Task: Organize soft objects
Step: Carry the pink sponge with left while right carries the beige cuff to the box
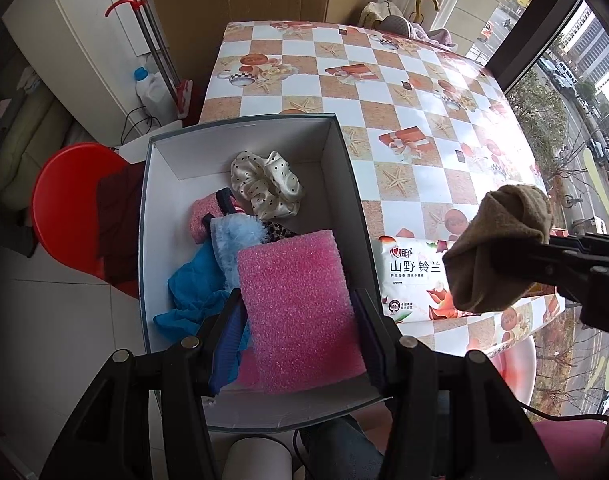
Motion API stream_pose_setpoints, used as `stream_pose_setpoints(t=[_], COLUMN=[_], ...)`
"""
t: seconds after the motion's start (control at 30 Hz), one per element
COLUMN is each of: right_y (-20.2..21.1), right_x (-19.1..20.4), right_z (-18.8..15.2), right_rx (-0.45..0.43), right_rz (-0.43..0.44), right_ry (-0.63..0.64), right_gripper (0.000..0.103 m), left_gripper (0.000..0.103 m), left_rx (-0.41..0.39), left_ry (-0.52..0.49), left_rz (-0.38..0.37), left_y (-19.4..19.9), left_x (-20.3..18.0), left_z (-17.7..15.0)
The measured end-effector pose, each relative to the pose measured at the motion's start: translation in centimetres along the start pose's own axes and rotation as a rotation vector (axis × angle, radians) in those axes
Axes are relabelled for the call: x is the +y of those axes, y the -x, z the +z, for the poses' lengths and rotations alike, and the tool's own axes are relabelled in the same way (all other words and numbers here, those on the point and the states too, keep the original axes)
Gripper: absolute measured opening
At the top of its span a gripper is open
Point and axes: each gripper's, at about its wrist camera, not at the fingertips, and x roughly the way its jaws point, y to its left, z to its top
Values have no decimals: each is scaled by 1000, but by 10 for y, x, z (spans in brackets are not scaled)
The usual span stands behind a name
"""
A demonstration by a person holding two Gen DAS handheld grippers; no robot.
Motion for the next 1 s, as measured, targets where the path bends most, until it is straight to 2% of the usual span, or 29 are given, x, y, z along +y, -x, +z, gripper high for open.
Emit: stream_pose_setpoints(t=[0.57, 1.0], right_y=[-6, -15], right_x=[12, 40], right_z=[6, 17], right_rx=[14, 20], right_rz=[2, 22], right_ry=[36, 121], right_gripper=[28, 28], left_gripper=[57, 57], left_rx=[0, 5], left_ry=[43, 93], left_rz=[4, 32], left_y=[-2, -7], left_x=[14, 34], left_z=[-2, -1])
